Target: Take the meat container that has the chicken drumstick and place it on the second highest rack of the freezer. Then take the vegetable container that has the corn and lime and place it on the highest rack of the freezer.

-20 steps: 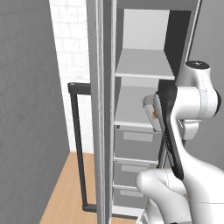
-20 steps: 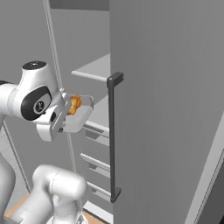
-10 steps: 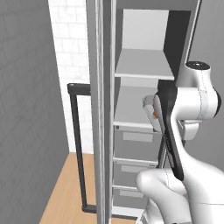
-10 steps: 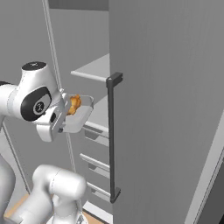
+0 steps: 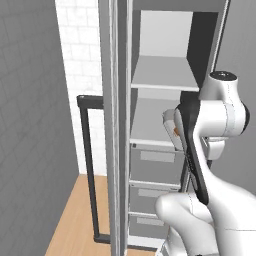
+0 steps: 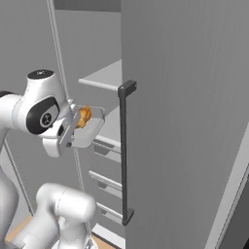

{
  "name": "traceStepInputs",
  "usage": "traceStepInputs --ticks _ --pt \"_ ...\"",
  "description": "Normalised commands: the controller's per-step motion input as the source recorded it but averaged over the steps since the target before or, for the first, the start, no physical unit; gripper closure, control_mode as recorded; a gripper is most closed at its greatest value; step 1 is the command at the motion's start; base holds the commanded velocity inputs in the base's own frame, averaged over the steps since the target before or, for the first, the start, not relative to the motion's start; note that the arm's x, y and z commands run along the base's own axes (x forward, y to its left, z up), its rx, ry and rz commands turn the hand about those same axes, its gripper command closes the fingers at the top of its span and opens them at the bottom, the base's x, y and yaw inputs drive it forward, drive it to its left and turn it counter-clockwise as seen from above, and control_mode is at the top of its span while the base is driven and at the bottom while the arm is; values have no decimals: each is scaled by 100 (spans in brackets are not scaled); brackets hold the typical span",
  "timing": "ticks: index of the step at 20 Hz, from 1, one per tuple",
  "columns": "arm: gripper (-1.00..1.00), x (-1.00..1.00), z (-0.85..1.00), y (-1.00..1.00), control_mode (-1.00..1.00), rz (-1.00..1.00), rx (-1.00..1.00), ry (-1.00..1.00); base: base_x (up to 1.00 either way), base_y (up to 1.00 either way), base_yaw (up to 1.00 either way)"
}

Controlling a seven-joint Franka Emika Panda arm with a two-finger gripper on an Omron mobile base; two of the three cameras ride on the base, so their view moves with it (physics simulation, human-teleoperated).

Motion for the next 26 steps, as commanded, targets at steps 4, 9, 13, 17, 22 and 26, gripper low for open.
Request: traceStepInputs --ticks 4,9,13,17,22,26 --pt "100 38 -31 0 -100 -12 0 0 0 0 0" --pt "100 38 -54 -5 -100 -4 0 -3 0 0 0" --pt "100 56 -36 0 -100 -6 0 -2 0 0 0" --pt "100 66 -26 0 -100 -6 0 0 0 0 0" --pt "100 61 -22 0 -100 -7 0 0 0 0 0" --pt "100 38 -25 0 -100 -5 0 0 0 0 0"
